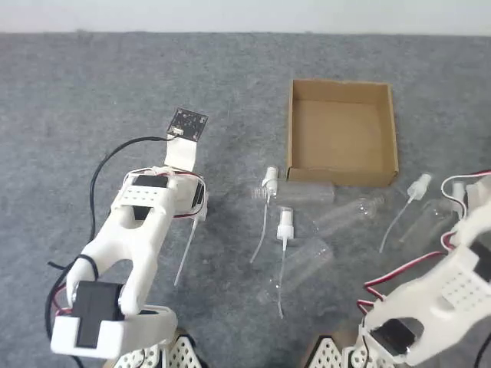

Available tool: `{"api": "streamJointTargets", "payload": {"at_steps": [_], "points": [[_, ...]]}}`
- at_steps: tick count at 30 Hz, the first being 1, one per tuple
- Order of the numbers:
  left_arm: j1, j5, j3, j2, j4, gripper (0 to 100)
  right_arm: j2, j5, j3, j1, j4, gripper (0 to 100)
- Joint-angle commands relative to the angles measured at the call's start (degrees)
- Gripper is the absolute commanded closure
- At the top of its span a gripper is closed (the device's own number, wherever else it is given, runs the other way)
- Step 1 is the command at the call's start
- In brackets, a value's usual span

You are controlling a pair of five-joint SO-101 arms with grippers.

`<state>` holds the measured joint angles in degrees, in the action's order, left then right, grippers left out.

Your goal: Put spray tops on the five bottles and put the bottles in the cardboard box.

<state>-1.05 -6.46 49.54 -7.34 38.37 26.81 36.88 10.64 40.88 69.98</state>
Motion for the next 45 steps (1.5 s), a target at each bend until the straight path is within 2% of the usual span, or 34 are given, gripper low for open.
{"api": "streamJointTargets", "payload": {"at_steps": [1,5,8,12,18,20,25,31,34,41,45], "points": [[0.2,0.2,-0.3,-2.6,-1.2,89,1.6,-1.8,6.0,-0.9,0.0,74.2],[0.2,0.2,-0.3,-2.6,-1.2,89,4.6,-1.6,7.0,-0.7,0.0,87.6],[0.2,0.2,-0.3,-2.6,-1.2,89,5.9,-1.5,7.0,-0.5,0.0,94.0],[0.2,0.2,-0.3,-2.6,-1.1,89,5.8,-1.5,7.0,-0.5,0.0,99.5],[-0.4,0.3,-1.1,-3.3,-0.2,89,2.2,-1.5,9.4,0.7,0.7,99.2],[-0.4,-0.4,-4.2,-3.3,4.0,89,-0.4,-1.4,9.2,1.4,0.9,99.2],[-0.2,-2.6,-17.1,-3.3,20.9,89,-6.3,2.1,9.2,2.2,8.7,99.2],[1.5,-6.0,-23.7,-3.1,30.8,88,-11.5,2.9,9.2,2.5,15.9,99.2],[2.5,-5.9,-21.8,-2.6,29.9,85,-13.2,2.9,9.1,2.5,17.7,99.2],[2.4,-6.1,-12.0,-2.5,17.6,85,-16.7,2.9,9.1,2.2,19.6,99.2],[3.2,-5.8,-10.9,1.0,14.8,85,-17.9,2.9,9.1,2.0,21.8,99.2]]}}
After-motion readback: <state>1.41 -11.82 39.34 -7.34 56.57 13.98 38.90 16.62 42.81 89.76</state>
